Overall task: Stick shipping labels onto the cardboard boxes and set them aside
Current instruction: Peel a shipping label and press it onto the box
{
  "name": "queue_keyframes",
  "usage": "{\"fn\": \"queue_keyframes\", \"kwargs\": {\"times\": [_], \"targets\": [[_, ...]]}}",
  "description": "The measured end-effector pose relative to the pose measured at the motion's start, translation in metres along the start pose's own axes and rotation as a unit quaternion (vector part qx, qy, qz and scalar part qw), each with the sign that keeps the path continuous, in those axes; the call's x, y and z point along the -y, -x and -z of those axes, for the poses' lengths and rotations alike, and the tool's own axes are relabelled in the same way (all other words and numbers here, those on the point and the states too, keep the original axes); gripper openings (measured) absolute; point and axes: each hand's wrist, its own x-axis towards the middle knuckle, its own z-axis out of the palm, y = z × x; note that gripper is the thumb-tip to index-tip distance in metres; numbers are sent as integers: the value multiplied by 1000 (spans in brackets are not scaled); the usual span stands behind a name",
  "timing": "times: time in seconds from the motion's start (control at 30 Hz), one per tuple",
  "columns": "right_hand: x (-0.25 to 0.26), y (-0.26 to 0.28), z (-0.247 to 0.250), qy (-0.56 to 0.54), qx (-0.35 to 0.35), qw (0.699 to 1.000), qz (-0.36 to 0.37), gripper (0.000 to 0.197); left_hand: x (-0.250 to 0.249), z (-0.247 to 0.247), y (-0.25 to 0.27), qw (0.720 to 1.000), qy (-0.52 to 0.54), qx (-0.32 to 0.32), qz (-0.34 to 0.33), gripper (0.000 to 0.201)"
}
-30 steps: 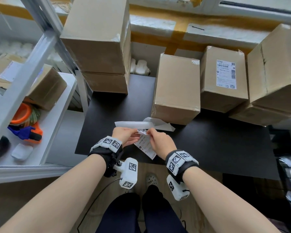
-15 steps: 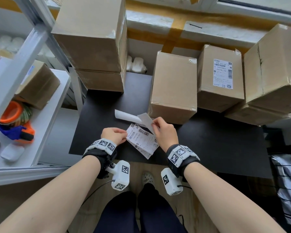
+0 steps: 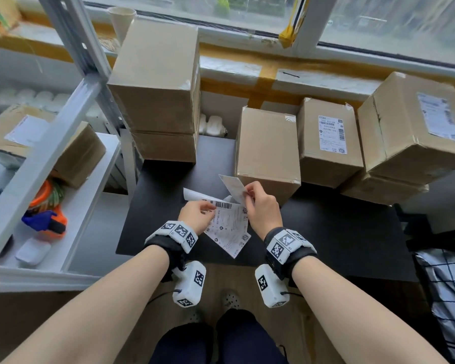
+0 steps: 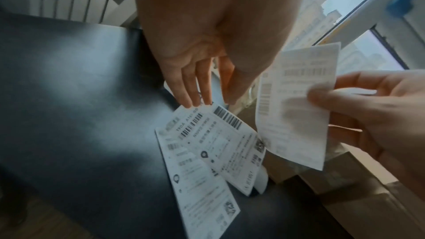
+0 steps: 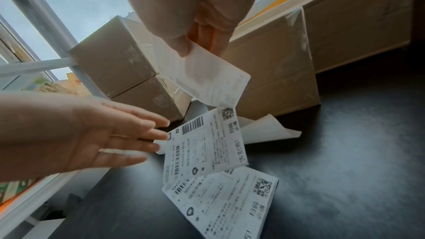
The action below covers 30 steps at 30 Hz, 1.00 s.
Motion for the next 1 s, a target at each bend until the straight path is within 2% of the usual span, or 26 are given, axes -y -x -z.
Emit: {"fn": "queue_keyframes", "kwargs": {"times": [0.07,0.13,0.2,0.23,0.37,0.5,0.7,1.0], "targets": [[4,3,1,14,-1,1000,25,13,-15,-2,5,993,113,36,11,25],[7,6,2,36,-3,998,49,13,-32,0,10,962,259,57,67,44],[8,7,0,59,3,996,66,15,-43,8,13,935,331,69,102,58],[9,7,-1,69,10,995,70,17,-46,13,16,928,350,74,105,56],[12,6,-3,91,46,992,70,25,-48,29,24,927,357,65,95,23],[18,3,-4,77,70,991,84,28,-41,40,21,938,332,47,87,22],[34,-1,-12,-23,94,990,101,27,-37,47,21,953,294,32,59,18],[32,-10,-11,-48,89,991,92,21,-40,45,21,942,326,36,68,16]]}}
